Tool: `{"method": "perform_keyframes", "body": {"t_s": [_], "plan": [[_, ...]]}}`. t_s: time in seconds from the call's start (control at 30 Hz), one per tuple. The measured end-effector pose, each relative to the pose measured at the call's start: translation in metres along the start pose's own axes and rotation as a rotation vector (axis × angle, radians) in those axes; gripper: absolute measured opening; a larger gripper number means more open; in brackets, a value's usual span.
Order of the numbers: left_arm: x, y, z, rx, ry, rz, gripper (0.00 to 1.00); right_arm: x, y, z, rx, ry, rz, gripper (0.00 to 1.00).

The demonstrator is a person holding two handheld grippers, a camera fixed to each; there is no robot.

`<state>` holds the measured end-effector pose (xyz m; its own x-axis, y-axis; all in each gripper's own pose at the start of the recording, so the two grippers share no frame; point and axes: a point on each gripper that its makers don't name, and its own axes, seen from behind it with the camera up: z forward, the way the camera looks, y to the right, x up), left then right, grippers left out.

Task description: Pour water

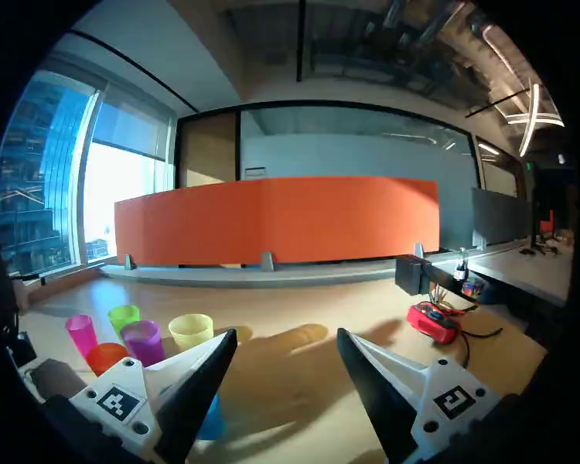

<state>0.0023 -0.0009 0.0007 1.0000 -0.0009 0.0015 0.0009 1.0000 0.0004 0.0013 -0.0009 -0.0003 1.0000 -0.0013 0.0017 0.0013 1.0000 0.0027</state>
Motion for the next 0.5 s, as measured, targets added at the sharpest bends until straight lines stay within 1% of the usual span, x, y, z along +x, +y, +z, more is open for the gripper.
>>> {"method": "perform_keyframes", "body": {"t_s": [0.07, 0.17, 0.5], "plan": [[0.004, -0.002, 0.001, 0.001, -0.003, -0.002, 1.0, 0.003, -0.002, -0.001, 0.005, -0.003, -0.003, 0.99], [0.015, -0.004, 0.004, -0.001, -0.009, 0.0, 1.0, 0.015, -0.004, 0.0, 0.015, -0.006, -0.01, 0.99], [0.066, -0.002, 0.014, -0.033, -0.02, 0.032, 1.0, 0.066, 0.0, 0.002, 0.021, -0.012, -0.059, 0.99]]}}
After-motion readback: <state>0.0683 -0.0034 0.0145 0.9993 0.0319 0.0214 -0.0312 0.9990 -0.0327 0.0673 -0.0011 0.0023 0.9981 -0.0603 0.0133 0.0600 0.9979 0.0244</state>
